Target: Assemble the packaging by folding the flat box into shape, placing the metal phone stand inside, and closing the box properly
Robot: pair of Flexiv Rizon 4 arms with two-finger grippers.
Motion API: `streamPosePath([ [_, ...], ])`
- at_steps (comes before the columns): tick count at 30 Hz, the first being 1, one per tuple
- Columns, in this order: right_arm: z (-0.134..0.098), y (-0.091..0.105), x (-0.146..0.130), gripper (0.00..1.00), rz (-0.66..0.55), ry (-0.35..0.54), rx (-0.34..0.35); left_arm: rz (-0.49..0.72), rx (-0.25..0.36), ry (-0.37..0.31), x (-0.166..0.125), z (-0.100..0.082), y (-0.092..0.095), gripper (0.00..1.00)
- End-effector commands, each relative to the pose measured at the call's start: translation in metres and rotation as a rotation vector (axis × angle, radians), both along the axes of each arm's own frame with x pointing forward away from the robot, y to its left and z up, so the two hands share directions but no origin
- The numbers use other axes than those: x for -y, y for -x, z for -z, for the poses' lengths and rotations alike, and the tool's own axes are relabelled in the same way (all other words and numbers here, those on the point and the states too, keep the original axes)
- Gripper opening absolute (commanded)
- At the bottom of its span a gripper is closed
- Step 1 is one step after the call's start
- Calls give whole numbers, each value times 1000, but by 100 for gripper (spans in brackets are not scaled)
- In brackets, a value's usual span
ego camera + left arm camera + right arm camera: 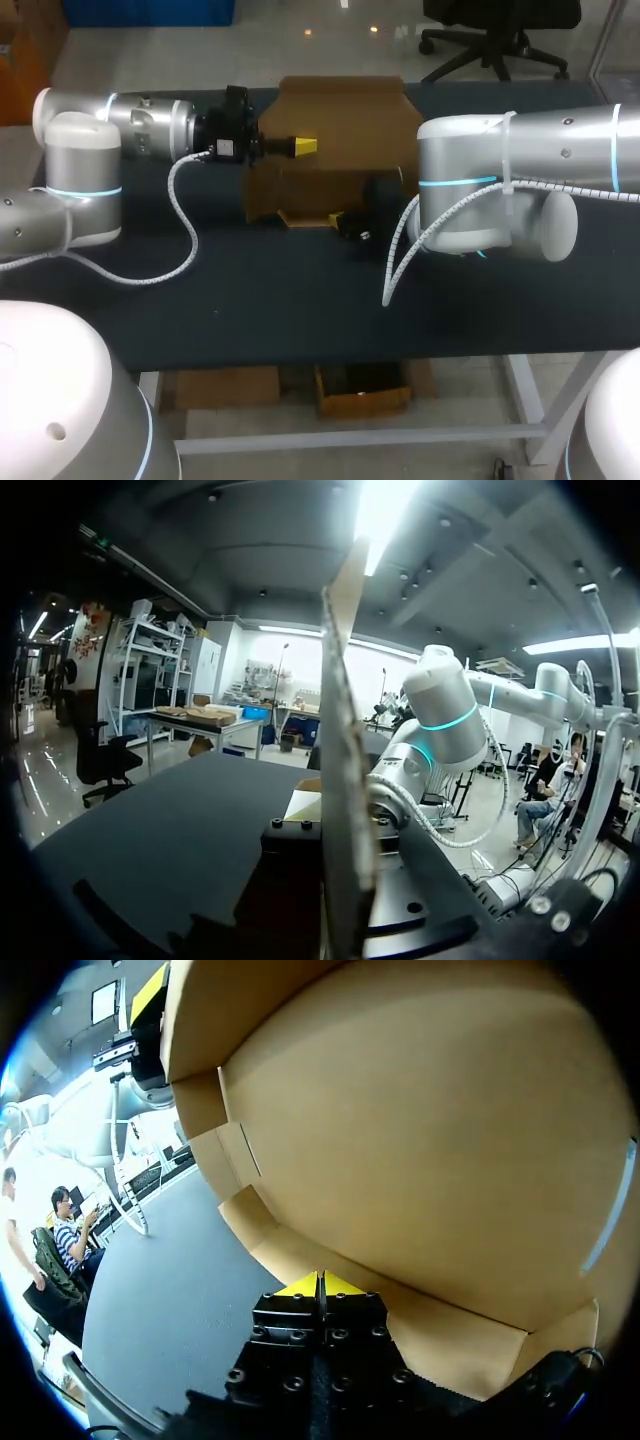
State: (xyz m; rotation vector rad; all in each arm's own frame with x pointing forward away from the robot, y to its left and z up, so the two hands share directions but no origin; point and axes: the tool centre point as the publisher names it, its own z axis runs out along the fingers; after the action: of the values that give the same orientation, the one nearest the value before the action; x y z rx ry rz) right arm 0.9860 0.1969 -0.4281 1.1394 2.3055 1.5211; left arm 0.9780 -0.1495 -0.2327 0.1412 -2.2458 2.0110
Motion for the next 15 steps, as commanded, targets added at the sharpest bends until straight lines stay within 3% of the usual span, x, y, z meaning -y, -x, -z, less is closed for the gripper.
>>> streamPosePath([
  [1,8,1,-2,0,7,-3,9,-2,0,-1,0,3,1,0],
  [15,8,1,-2,0,7,-3,9,-4,5,0,-1,2,1,0],
])
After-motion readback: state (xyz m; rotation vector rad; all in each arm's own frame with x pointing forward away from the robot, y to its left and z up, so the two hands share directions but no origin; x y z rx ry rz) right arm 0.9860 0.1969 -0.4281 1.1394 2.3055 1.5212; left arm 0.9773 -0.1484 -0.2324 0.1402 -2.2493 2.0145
